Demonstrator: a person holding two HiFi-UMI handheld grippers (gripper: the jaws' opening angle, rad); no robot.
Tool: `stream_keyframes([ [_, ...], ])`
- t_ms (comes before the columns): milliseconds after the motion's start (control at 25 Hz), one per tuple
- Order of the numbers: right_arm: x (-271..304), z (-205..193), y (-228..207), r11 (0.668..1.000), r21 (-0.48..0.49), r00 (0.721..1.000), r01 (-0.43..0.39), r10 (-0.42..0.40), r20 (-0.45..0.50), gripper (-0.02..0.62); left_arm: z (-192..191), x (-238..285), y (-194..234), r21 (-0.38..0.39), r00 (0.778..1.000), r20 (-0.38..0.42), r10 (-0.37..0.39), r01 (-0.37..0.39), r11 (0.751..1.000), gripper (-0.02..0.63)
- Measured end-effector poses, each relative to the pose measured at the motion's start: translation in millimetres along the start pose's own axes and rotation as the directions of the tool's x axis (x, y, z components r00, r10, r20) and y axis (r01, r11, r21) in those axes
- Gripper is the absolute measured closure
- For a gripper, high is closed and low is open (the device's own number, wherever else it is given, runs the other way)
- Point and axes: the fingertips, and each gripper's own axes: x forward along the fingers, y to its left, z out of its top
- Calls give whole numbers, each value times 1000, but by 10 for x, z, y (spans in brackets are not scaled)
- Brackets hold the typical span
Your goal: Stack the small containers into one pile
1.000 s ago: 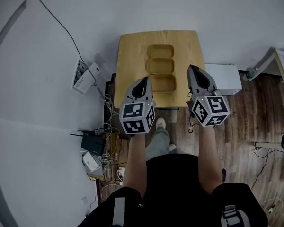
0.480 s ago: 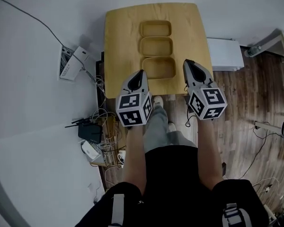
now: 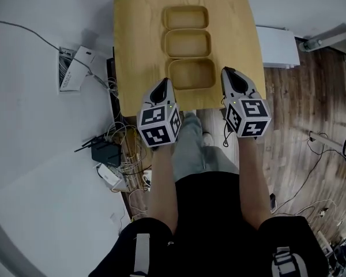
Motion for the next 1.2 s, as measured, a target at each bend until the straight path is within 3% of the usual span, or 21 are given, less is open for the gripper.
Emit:
stream_keyframes([
  [120, 101, -167, -64, 1000, 18, 998, 19, -18, -52, 566, -138, 125, 23, 0, 1000, -31, 0, 0, 1000, 590],
  [200, 150, -257, -93, 999, 22, 997, 30, -28, -76, 566, -231, 199, 51, -13, 998, -54, -9, 8, 1000, 507],
  [320, 223, -391, -144, 999, 35, 993, 40, -36, -109, 566, -347, 305, 91, -23, 996, -84, -9, 7, 1000, 506],
  [440, 282, -537, -144, 998, 50, 989, 33, -25, -149, 518, -466, 382, 111, -27, 993, -117, -8, 5, 1000, 505],
  [920, 552, -987, -203, 995, 73, 963, 61, -39, -268, 518, -793, 664, 176, -40, 978, -207, -5, -4, 999, 505],
  [1200, 601, -1097, -150, 995, 92, 956, 49, -20, -292, 517, -816, 677, 149, -47, 978, -209, -19, 10, 999, 525],
])
